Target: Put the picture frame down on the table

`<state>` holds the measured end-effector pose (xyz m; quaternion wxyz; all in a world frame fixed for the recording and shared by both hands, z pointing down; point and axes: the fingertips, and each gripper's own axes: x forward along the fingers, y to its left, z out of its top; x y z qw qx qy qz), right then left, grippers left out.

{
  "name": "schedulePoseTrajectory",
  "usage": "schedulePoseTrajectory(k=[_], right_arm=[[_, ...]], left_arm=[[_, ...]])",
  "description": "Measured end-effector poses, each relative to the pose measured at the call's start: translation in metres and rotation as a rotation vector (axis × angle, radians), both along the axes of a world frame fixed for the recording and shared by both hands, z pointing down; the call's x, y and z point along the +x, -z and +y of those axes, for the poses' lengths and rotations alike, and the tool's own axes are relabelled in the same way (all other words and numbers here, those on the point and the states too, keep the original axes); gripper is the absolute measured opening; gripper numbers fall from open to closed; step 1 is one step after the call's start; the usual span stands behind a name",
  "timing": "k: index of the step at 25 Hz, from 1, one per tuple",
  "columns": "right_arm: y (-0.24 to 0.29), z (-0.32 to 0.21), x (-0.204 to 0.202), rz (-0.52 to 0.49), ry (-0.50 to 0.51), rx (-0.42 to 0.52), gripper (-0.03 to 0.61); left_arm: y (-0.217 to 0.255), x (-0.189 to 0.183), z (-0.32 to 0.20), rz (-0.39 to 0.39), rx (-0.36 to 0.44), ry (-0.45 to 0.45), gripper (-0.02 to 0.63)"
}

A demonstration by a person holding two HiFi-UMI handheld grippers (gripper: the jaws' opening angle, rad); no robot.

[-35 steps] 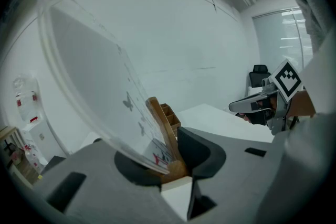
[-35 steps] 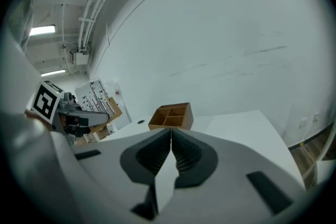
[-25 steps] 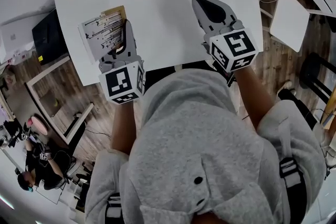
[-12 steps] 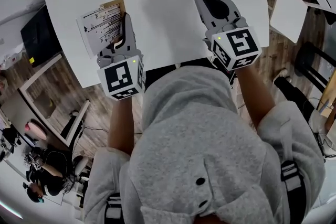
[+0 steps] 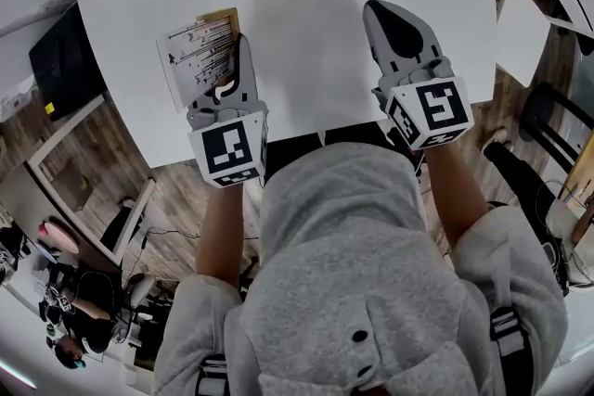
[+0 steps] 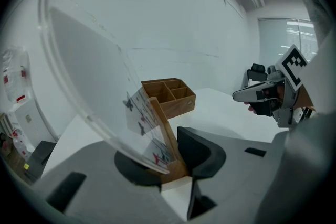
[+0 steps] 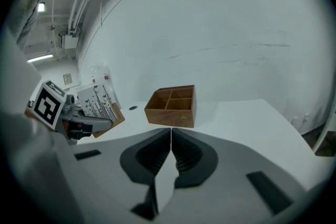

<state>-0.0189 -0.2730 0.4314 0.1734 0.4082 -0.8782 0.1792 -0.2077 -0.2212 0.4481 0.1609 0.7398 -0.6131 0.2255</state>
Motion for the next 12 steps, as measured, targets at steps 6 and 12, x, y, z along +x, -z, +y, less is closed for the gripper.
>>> schedulePoseTrajectory(k=[6,12], right_arm=[[-0.027,0.01,-0.016,0.021,0.029,-0.012,0.026],[-0.039,0.014,-0.017,0.015,0.024,-0.031,0.026]], left_arm=[[-0.028,-0.006,-0.005,0.012,-0.016,-0.001,0.113],[-0.047,-0.006,-0.014,-0.028,-0.033,-0.027,0.112]])
